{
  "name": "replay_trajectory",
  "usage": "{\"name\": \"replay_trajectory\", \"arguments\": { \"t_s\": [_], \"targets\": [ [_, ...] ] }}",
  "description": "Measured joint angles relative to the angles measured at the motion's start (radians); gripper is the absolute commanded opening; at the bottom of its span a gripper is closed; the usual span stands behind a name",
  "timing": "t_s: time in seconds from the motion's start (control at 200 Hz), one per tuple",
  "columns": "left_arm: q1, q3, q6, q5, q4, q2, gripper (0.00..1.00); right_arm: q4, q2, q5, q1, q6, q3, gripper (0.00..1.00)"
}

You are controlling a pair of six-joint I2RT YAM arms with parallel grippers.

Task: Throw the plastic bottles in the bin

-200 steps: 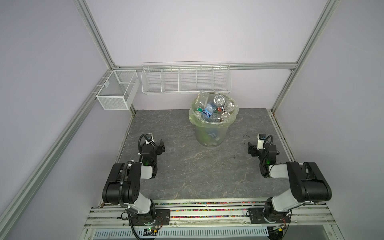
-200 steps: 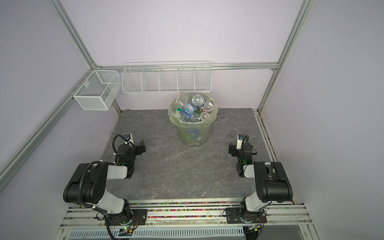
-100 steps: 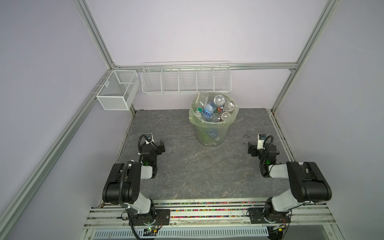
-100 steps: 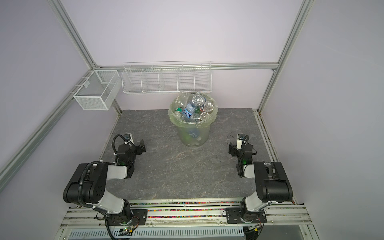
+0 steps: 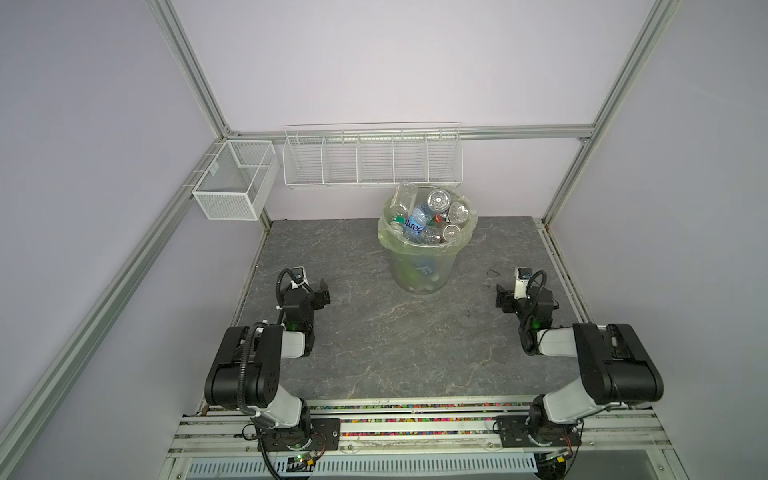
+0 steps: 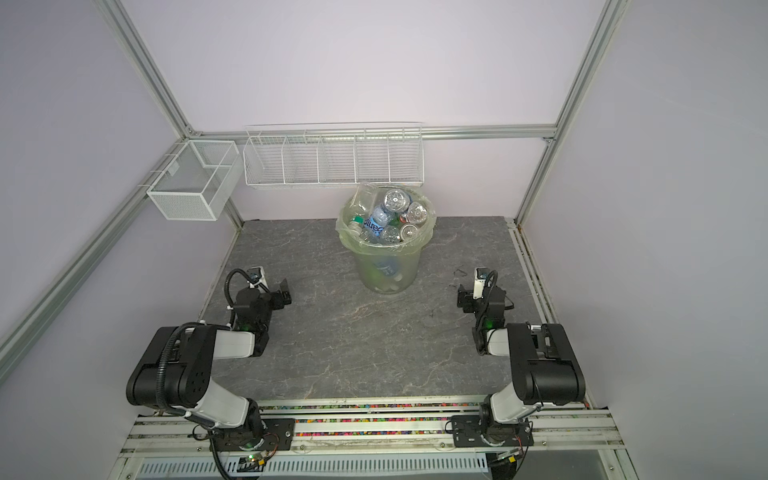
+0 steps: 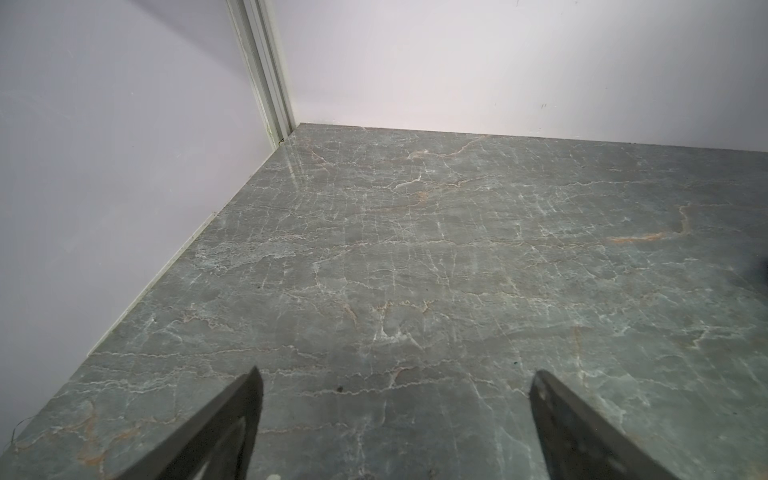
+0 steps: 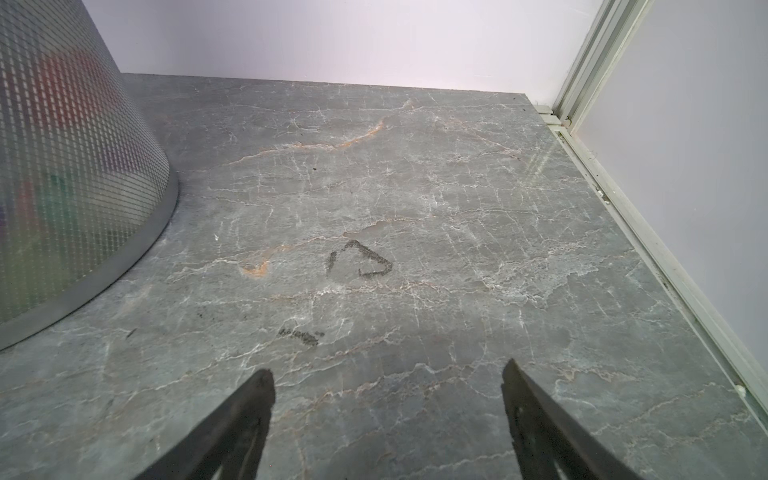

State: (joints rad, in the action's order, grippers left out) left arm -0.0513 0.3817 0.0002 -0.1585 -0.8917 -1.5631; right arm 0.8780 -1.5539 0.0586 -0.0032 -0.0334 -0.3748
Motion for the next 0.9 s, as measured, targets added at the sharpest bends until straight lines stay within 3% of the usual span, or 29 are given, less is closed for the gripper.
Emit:
{"name": "replay_trajectory", "arguments": {
  "t_s": [0.9],
  "targets": [
    [0.000,0.000,0.000,0.000,0.000,0.000,0.99,0.000,0.000,0.000,0.000,0.000,0.000,0.89]
  ]
}}
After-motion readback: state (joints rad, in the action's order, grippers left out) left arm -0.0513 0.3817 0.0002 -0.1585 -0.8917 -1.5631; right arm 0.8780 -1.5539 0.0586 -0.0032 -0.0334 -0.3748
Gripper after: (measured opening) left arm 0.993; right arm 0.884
